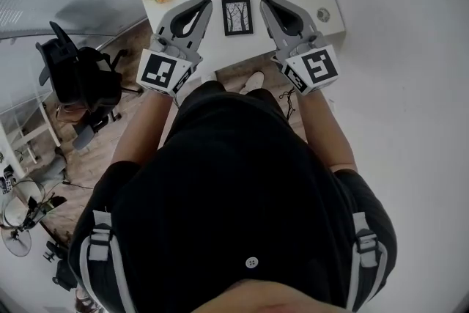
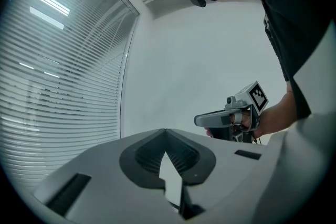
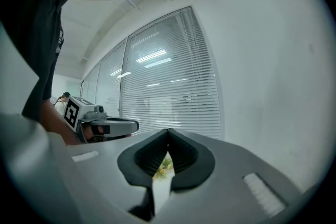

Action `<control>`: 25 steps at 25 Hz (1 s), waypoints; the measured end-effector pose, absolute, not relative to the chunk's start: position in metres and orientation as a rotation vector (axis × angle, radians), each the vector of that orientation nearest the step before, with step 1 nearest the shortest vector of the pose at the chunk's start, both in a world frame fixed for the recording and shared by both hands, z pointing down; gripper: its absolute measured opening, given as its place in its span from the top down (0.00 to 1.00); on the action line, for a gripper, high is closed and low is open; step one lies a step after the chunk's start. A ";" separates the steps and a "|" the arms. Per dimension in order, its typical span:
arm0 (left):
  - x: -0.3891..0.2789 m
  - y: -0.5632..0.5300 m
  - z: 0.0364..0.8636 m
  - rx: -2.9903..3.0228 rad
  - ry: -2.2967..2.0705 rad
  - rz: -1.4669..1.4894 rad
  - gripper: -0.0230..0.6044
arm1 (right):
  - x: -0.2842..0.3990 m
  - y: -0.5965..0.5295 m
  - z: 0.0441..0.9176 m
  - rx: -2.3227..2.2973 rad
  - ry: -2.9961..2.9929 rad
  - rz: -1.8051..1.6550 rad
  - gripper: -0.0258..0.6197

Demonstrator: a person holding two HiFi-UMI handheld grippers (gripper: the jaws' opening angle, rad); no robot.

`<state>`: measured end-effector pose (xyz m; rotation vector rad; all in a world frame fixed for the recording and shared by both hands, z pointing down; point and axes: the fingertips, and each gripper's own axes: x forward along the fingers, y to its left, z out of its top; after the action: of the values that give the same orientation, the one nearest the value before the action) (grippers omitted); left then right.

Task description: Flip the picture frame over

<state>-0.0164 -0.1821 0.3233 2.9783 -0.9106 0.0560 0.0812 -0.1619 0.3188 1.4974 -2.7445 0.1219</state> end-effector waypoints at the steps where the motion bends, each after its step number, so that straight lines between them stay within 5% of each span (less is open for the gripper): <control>1: -0.016 -0.183 0.322 2.977 -0.914 0.049 0.96 | 0.082 -0.163 0.319 1.500 -2.747 0.124 0.94; 25: -0.018 -0.187 0.333 2.955 -0.941 0.090 0.96 | 0.095 -0.163 0.336 1.529 -2.707 0.178 0.95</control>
<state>-0.0185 -0.1867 0.3327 2.9555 -0.9407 0.0902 0.0954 -0.1627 0.3357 1.5286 -2.7070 0.1777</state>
